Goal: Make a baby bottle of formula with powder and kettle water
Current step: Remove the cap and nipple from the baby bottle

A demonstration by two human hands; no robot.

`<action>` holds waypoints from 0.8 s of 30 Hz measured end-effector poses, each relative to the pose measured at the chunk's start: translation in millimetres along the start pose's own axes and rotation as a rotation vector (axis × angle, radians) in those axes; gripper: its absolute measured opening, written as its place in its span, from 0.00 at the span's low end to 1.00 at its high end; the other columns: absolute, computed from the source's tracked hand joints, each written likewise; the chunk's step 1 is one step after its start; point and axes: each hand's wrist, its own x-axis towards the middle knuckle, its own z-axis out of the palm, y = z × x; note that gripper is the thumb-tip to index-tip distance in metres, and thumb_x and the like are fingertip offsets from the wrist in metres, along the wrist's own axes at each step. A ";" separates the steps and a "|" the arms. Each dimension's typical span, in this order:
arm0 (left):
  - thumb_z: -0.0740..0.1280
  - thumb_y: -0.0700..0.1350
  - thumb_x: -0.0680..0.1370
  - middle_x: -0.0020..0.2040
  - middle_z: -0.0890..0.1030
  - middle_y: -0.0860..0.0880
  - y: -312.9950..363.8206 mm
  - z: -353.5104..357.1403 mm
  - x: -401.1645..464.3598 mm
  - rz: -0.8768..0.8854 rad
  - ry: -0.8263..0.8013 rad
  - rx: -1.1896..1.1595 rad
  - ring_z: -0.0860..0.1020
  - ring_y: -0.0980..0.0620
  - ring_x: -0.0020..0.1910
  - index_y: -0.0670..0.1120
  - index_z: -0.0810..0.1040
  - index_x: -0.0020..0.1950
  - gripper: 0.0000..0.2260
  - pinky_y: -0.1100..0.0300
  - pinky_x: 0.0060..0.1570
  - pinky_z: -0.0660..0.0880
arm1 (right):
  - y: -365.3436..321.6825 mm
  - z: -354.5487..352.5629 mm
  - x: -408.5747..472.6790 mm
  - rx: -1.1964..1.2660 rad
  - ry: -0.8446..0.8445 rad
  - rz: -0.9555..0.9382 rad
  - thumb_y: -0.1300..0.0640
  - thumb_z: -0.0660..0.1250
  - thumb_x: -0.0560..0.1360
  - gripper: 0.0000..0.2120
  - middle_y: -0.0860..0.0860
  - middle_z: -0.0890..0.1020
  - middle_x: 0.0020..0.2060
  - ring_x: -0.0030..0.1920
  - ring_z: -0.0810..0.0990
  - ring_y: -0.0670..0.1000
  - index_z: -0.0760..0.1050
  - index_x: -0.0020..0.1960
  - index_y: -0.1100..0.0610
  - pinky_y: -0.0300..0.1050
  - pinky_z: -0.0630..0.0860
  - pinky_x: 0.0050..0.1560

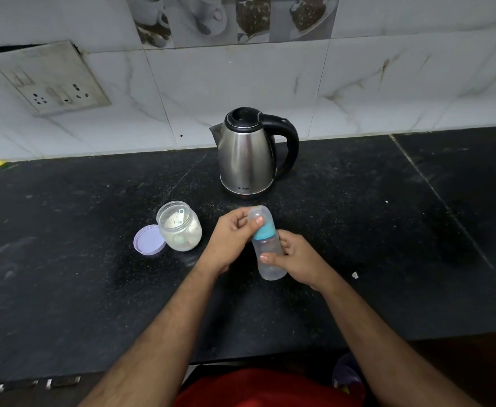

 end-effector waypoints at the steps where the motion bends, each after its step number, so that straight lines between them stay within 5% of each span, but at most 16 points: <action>1: 0.69 0.44 0.79 0.48 0.87 0.47 0.7 1.3 -1.2 0.003 0.014 0.000 0.84 0.52 0.49 0.47 0.81 0.57 0.08 0.58 0.50 0.80 | -0.2 0.7 -1.5 -0.024 0.010 -0.013 0.58 0.74 0.73 0.19 0.48 0.85 0.53 0.55 0.83 0.45 0.76 0.63 0.52 0.52 0.79 0.60; 14: 0.69 0.41 0.79 0.49 0.86 0.46 -3.5 19.8 -9.8 0.056 0.105 -0.058 0.84 0.51 0.49 0.43 0.80 0.59 0.09 0.59 0.48 0.80 | 7.7 6.4 -10.9 -0.058 0.142 -0.015 0.55 0.76 0.72 0.17 0.47 0.84 0.51 0.52 0.83 0.46 0.77 0.60 0.52 0.53 0.80 0.58; 24: 0.72 0.41 0.77 0.49 0.86 0.49 -0.6 26.2 26.9 0.098 0.203 -0.022 0.83 0.59 0.47 0.45 0.81 0.58 0.11 0.68 0.44 0.77 | 35.1 -18.9 -20.1 -0.089 0.401 0.131 0.55 0.78 0.69 0.18 0.44 0.80 0.49 0.51 0.80 0.43 0.74 0.53 0.49 0.38 0.75 0.48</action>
